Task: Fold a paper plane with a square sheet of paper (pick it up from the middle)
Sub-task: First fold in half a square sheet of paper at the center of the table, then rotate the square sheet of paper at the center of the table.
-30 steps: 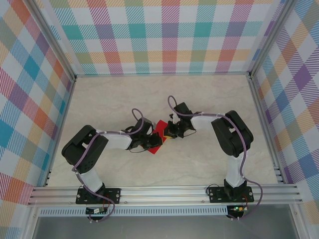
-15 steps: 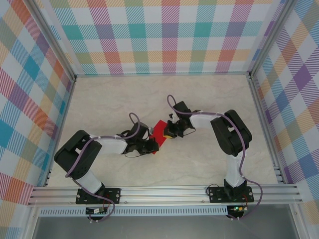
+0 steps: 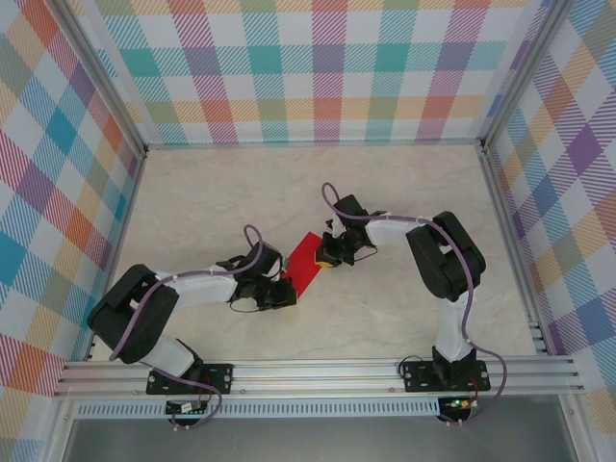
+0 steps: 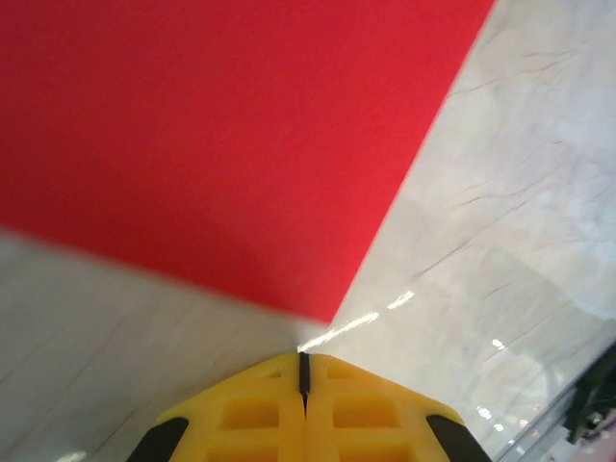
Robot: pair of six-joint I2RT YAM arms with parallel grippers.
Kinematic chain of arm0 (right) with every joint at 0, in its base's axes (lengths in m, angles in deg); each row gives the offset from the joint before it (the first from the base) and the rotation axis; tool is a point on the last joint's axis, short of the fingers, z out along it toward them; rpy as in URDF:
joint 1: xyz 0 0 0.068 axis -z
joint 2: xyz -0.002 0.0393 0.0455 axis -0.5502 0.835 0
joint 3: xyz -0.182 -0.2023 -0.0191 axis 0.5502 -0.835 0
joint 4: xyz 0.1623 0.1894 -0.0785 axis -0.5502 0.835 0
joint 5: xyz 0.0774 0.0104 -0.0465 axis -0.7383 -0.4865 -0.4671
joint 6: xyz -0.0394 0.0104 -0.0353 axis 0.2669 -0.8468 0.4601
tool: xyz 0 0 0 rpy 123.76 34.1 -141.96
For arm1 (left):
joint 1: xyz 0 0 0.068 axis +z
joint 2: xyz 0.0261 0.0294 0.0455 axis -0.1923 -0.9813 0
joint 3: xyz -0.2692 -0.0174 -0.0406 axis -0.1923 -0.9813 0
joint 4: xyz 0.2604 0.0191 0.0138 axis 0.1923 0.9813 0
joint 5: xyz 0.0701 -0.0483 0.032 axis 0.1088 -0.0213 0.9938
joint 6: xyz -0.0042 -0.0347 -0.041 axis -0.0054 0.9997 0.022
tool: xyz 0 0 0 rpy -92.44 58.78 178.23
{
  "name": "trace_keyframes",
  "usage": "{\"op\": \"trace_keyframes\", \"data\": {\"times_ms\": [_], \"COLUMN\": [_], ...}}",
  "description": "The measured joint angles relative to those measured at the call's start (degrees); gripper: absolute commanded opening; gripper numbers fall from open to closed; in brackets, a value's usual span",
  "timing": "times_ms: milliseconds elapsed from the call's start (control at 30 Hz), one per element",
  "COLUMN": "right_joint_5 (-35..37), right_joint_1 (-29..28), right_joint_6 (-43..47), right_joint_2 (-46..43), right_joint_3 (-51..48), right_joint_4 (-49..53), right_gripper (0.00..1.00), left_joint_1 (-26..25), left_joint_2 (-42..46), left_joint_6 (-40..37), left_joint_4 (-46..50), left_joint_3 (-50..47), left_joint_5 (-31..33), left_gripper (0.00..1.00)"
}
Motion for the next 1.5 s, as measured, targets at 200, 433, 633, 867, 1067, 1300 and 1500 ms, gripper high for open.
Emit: {"op": "trace_keyframes", "data": {"times_ms": [200, 433, 633, 867, 1067, 1300, 1500], "right_joint_5": [6.0, 11.8, 13.8, 14.4, 13.3, 14.9, 17.2], "right_joint_1": [-2.2, -9.3, -15.4, -16.5, -16.4, -15.1, -13.0], "right_joint_6": [1.8, 1.9, 1.7, 2.5, 8.6, 17.1, 14.4], "right_joint_2": [-1.9, -3.3, 2.2, 6.8, 5.8, -2.2, -7.1], "right_joint_3": [2.1, 8.1, 14.3, 16.2, 14.5, 5.0, 4.1], "right_joint_4": [3.2, 4.9, 6.6, 9.7, 11.0, 16.6, 17.3], "right_gripper": [0.0, 0.0, 0.0, 0.0, 0.0, 0.1, 0.35], "left_joint_1": [1.9, 14.3, 21.8, 23.3, 23.4, 23.4, 23.4], "left_joint_2": [10.1, 16.8, 16.8, 16.7, 16.1, 15.6, 14.3], "left_joint_6": [-1.2, -1.0, -0.1, 0.4, 0.7, -0.4, -0.6], "left_joint_4": [12.1, 16.4, 17.6, 17.6, 17.4, 15.3, 12.4], "left_joint_3": [4.8, 7.0, 6.1, 4.5, 4.3, 3.5, 2.9], "left_joint_5": [9.0, 18.8, 21.8, 23.1, 23.5, 20.4, 14.7], "left_gripper": [0.22, 0.56, 0.73, 0.84, 0.96, 1.0, 1.0]}}
